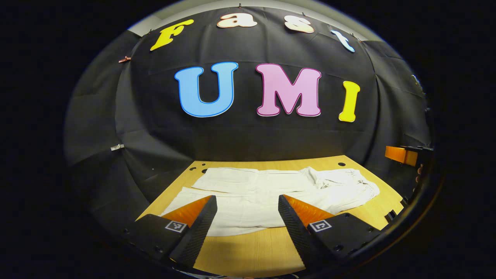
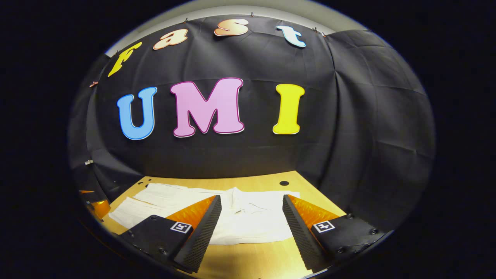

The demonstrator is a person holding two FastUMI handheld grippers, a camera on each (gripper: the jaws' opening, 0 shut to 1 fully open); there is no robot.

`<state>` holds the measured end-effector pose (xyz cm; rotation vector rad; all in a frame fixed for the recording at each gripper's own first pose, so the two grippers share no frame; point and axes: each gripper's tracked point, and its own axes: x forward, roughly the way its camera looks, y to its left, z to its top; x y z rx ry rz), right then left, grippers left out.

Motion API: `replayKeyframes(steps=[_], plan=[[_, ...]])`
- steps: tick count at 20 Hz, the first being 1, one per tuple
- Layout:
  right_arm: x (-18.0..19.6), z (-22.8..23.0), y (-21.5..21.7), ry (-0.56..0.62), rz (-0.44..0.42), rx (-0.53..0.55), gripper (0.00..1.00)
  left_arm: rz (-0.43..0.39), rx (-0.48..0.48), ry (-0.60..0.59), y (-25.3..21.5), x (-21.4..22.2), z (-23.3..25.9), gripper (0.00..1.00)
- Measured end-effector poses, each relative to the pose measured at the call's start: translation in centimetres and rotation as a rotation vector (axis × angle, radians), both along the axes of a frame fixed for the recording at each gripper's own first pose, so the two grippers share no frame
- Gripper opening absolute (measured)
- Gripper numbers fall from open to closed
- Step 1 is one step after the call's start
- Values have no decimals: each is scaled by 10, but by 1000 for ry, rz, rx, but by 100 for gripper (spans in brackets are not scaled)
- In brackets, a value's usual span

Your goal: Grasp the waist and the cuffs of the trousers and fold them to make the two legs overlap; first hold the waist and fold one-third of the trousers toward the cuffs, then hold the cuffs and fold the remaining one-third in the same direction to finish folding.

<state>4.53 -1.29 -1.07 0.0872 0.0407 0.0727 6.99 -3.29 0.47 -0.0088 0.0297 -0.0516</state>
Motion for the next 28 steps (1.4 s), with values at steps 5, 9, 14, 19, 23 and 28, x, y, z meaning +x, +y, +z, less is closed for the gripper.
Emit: replayKeyframes(steps=[5, 9, 14, 19, 23, 28], plan=[[12, 0, 0, -18, 7, -56, 97, -10, 27, -14, -8, 2, 1, 99], [21, -5, -1, -27, 32, -122, 97, -2, 47, -31, -4, 1, 3, 98], [35, -9, -8, -16, 49, -171, 97, 22, 49, -26, 7, 3, -4, 99], [50, -11, -18, -13, 67, -221, 97, 85, 5, 0, 24, 8, -15, 99], [57, -26, -22, 28, 150, -290, 98, 136, 20, 2, 37, 11, -16, 99], [68, -48, -52, 56, 243, -508, 98, 172, 38, 29, 47, 11, -25, 99]])
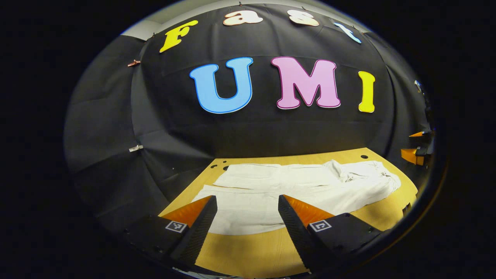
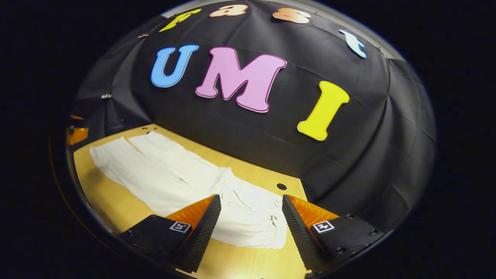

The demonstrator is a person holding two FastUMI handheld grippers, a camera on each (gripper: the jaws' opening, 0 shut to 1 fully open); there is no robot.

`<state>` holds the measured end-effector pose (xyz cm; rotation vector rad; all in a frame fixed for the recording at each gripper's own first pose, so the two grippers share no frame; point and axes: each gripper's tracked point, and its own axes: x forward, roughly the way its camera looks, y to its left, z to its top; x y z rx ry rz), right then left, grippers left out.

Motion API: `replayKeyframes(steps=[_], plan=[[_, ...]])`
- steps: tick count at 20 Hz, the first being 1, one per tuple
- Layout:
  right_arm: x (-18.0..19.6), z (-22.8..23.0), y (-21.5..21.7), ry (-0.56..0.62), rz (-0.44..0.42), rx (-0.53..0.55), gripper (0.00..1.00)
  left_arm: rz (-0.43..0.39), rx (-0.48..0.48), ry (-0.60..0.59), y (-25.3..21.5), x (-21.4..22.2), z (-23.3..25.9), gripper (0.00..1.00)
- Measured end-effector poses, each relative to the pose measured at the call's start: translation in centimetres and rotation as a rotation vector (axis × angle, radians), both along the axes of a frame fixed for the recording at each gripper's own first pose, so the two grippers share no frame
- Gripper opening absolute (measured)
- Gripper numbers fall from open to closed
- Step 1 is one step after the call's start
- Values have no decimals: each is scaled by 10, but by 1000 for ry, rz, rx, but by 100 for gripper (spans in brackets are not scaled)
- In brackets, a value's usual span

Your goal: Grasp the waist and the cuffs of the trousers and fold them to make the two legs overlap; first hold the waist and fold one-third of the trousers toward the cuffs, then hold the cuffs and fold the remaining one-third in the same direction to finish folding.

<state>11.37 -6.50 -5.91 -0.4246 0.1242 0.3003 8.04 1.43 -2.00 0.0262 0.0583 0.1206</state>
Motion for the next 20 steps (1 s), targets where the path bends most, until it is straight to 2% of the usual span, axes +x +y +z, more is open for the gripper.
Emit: replayKeyframes(steps=[4, 9, 12, 14, 20], plan=[[13, -31, -25, 55, 100, -181, 97, 31, 3, 50, 3, 1, -18, 99], [41, -72, -63, 117, 132, -340, 98, 55, 56, 86, 8, 5, -33, 99], [51, -113, -88, 219, 166, -443, 97, 78, 76, 127, 11, 7, -44, 99], [50, -140, -100, 305, 200, -480, 98, 88, 75, 151, 10, 7, -51, 99], [64, -180, -128, 372, 228, -601, 98, 73, 87, 198, -3, 17, -63, 99]])
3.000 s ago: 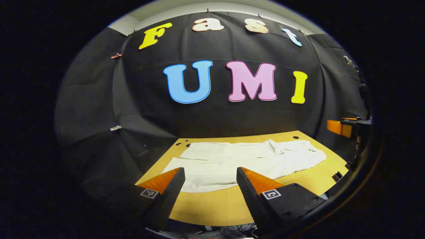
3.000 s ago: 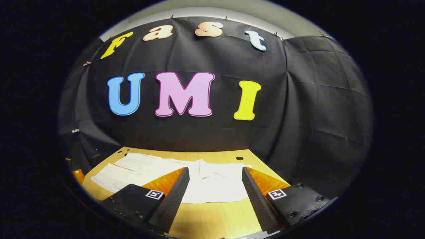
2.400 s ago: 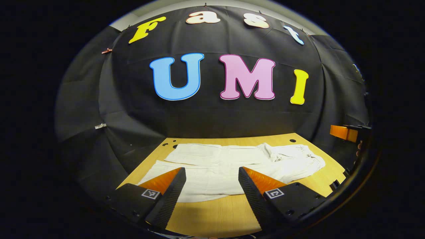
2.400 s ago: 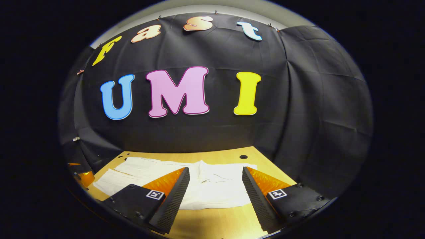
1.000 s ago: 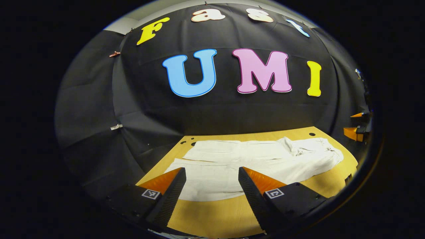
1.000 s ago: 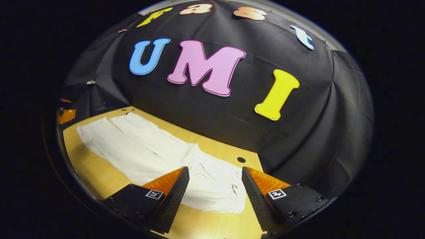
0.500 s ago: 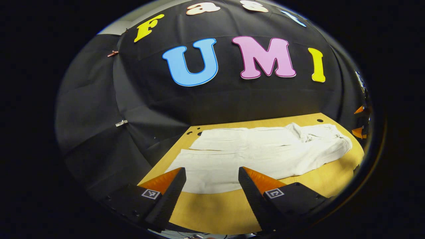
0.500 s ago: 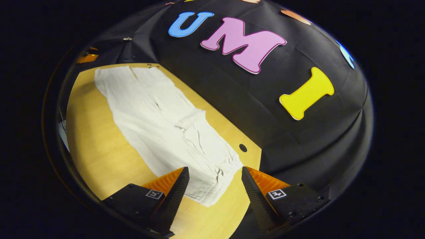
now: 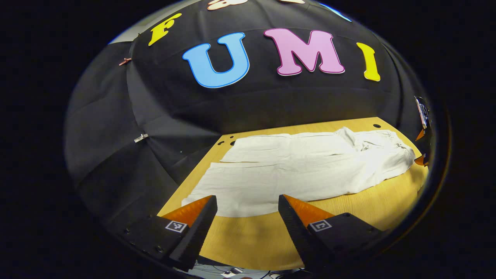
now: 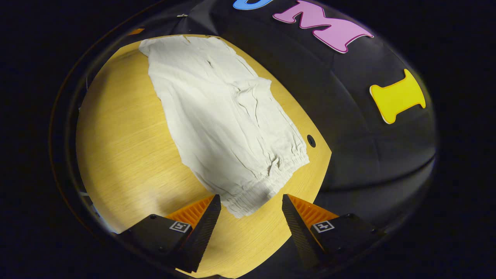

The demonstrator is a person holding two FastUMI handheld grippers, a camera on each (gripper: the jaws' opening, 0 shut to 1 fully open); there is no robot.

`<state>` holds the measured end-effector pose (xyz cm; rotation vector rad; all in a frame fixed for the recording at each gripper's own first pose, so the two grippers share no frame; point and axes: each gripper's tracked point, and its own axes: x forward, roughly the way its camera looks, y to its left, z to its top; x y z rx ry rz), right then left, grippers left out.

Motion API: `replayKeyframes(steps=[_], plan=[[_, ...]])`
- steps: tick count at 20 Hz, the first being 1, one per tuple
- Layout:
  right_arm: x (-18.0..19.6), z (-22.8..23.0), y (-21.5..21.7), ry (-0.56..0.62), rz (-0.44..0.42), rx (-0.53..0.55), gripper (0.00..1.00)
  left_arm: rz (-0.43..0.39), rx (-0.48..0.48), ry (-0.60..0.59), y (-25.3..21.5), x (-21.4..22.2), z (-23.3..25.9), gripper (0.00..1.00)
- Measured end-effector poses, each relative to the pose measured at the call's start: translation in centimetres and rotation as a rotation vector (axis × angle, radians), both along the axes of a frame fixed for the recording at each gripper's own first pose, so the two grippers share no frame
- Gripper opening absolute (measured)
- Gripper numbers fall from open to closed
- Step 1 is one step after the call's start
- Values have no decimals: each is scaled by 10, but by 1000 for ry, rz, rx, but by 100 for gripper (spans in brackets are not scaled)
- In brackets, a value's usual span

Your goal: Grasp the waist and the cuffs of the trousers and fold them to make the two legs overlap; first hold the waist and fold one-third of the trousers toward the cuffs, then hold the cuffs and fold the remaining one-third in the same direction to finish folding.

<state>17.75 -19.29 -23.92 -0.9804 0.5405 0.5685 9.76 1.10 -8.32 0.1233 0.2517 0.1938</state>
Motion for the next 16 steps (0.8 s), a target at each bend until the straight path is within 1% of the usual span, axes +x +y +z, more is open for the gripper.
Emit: replayKeyframes(steps=[3, 5, 7, 8, 11, 14, 16], plan=[[4, -21, -12, 54, -18, -48, 97, -16, 12, 28, -7, 7, -5, 99], [9, -28, -14, 60, -11, -79, 98, -20, 9, 35, -9, 10, -5, 99], [14, -27, -7, 21, 24, -107, 98, -16, 13, 39, -8, 13, -3, 99], [15, -27, -4, 0, 46, -134, 96, -12, 13, 41, -6, 13, -3, 99], [19, -27, 5, -75, 117, -242, 95, 5, -6, 56, -1, 15, -7, 99], [35, -26, 6, -185, 158, -352, 93, 44, -58, 78, 8, 13, -18, 99], [34, -26, 5, -221, 168, -405, 93, 81, -105, 96, 18, 8, -27, 99]])
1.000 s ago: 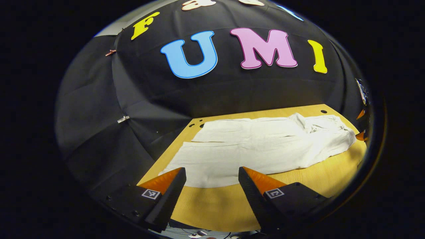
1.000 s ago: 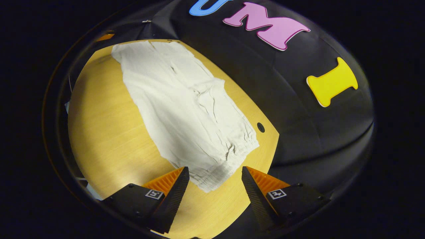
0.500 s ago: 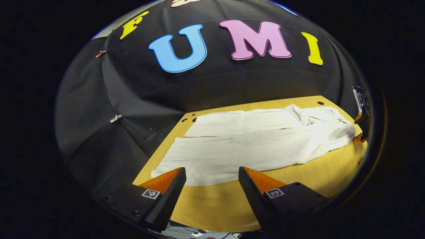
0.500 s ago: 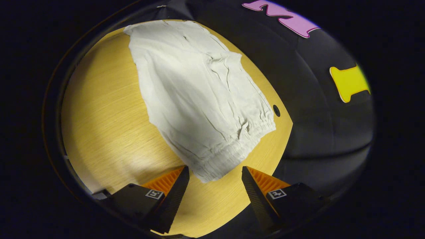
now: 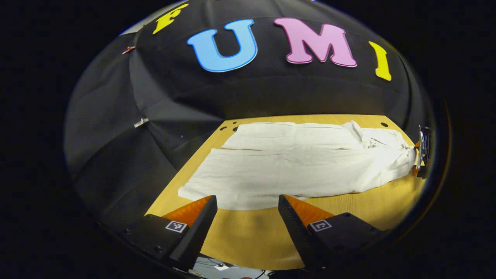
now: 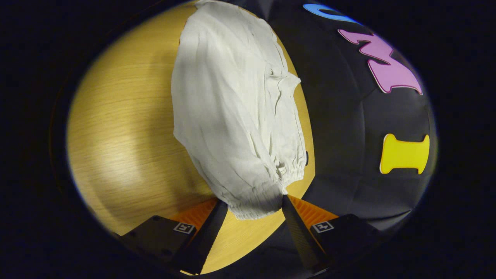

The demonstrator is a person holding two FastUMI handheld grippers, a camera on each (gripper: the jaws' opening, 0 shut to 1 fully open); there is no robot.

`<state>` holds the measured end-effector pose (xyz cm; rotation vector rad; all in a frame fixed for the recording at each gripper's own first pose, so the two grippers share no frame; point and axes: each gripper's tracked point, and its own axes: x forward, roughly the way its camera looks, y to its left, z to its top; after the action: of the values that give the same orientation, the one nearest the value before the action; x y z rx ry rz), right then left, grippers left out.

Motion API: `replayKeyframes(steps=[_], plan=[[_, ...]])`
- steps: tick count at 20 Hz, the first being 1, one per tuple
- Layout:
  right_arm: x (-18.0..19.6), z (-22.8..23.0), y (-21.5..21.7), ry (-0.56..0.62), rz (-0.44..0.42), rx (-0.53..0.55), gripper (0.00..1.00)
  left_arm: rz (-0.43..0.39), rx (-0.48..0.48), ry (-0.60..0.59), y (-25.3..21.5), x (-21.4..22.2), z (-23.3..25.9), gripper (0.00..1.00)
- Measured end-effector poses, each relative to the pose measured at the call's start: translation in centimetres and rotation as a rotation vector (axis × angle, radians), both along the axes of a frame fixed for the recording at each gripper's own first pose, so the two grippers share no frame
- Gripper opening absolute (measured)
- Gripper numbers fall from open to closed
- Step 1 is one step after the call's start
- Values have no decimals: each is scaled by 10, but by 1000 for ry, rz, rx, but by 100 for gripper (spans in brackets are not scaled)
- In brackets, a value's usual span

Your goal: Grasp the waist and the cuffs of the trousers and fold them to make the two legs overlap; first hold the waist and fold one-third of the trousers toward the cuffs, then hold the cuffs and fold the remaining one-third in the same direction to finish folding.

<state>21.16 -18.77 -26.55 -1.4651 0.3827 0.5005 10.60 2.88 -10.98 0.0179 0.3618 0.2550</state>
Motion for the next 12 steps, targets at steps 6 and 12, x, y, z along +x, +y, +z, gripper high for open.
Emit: replayKeyframes(steps=[6, 12], plan=[[4, -16, -7, 53, -60, -11, 59, 127, 56, 50, 69, -18, -13, 99], [8, -22, -8, 96, -102, -12, 27, 80, 251, 88, 126, -8, -19, 98]])
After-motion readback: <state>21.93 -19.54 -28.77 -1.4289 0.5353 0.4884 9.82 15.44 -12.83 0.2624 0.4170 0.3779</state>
